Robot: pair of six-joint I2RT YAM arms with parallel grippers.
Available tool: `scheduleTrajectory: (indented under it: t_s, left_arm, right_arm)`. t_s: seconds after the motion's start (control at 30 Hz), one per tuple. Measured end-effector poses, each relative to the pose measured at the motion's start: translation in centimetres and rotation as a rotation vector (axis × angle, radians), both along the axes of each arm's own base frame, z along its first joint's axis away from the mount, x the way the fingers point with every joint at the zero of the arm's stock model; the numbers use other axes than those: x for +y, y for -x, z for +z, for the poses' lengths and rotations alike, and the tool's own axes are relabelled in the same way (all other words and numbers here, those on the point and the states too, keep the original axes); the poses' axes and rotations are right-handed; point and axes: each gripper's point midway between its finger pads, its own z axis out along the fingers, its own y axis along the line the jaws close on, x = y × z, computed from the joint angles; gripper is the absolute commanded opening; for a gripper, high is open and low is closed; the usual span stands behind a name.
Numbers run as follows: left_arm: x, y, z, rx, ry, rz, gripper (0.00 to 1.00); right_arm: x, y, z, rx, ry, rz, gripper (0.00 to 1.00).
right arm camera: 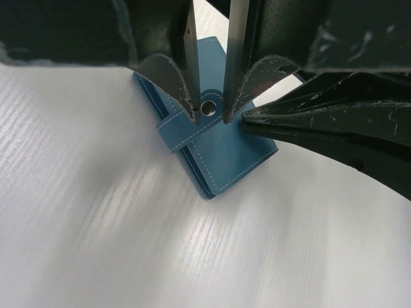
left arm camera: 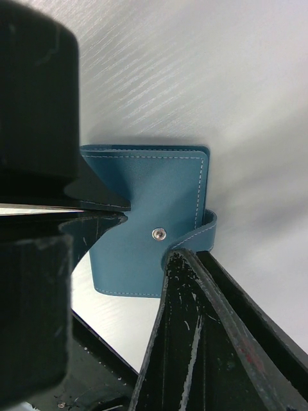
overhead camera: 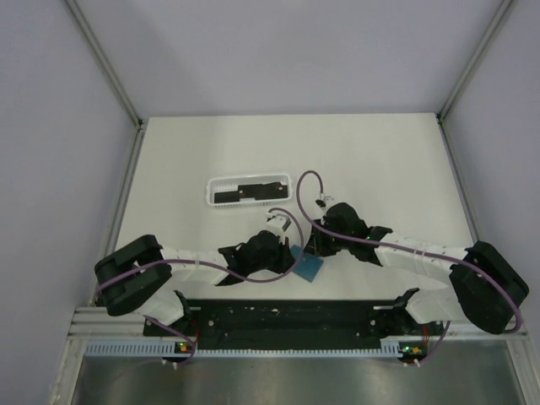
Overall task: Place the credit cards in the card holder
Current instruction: Close the card holder at the center of the board.
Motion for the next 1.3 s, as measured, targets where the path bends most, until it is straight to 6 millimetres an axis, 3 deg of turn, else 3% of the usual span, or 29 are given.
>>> scheduleTrajectory:
  t_s: [0.37,1.3]
  left_arm:
    - [0.0,0.0,0.0,0.0,0.0,0.0,0.0]
    - [0.0,0.0,0.0,0.001,0.001,-0.001,0.0]
  right_arm:
    - [0.8,0.3,-0.1,0.015,-0.03,0.032,0.2]
    - [0.5,0.8,-1.3,0.042,-0.022,0.029,0.16]
